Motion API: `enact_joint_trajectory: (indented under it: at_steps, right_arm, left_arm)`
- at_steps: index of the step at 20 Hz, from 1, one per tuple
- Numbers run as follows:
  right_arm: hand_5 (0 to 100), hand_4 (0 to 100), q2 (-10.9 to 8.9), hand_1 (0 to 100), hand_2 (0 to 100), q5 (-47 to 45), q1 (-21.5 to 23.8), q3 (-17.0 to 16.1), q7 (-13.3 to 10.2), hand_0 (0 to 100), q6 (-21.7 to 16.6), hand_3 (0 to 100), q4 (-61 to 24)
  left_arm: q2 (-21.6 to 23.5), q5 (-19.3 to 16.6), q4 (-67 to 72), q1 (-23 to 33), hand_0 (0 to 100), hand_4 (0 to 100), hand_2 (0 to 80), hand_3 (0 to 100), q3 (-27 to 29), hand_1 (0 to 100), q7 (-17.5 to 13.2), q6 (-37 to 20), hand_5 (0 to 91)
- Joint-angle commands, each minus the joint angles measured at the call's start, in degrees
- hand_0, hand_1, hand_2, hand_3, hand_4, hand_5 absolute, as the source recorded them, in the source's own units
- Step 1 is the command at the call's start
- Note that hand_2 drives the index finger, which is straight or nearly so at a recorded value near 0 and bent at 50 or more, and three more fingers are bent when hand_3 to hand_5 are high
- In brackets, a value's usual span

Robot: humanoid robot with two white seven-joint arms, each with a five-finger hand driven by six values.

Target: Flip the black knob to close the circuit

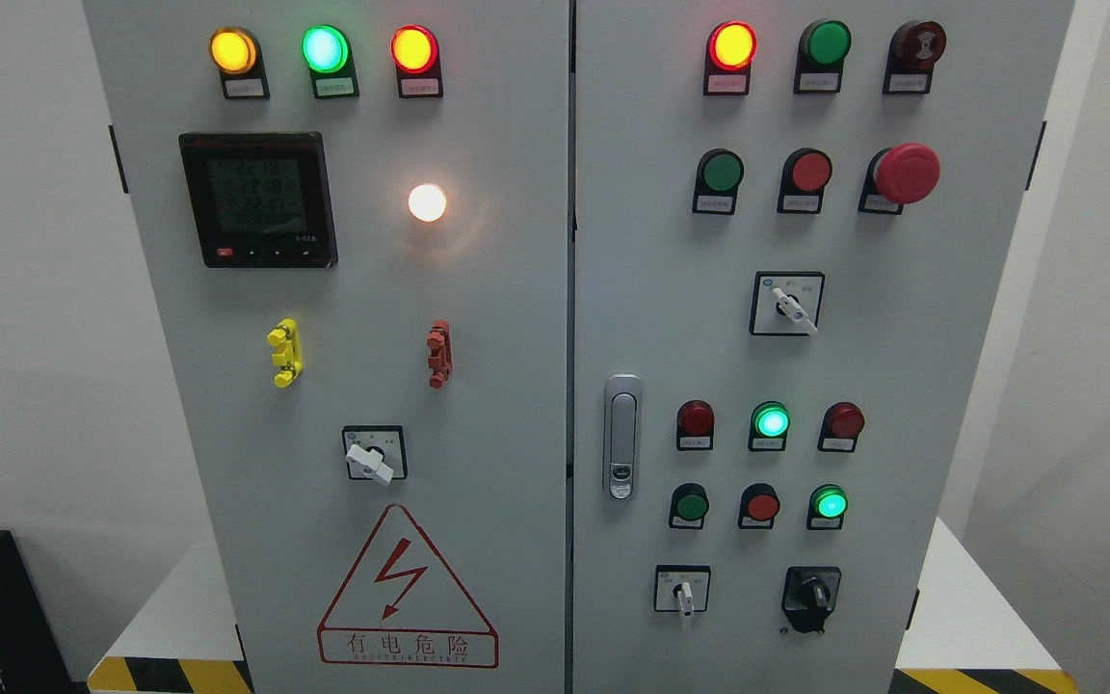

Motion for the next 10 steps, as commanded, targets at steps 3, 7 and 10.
enact_joint_trajectory:
  at_steps: [3,7,10]
  right_arm:
    - [0,0,0.10,17,0,-0.01,-0.06,-0.06,0.14,0,-0.05,0,2.41]
    - [0,0,0.10,17,0,-0.01,-0.15,-0.15,0.22,0,-0.13,0,2.23]
    - [0,0,0.19,17,0,-0.10,-1.29,-0.15,1.79,0,-0.66,0,2.14]
  left_arm:
    - [0.00,-1.23,1.23,0.00,12,0,0.0,0,-1.23,56,-0.29,-0.25,0.0]
    - [0.00,-1.23,1.23,0.00,12,0,0.0,0,-1.23,56,-0.29,-0.33,0.0]
    - [0.00,-1.23,1.23,0.00,12,0,0.0,0,-1.23,56,-0.29,-0.25,0.0]
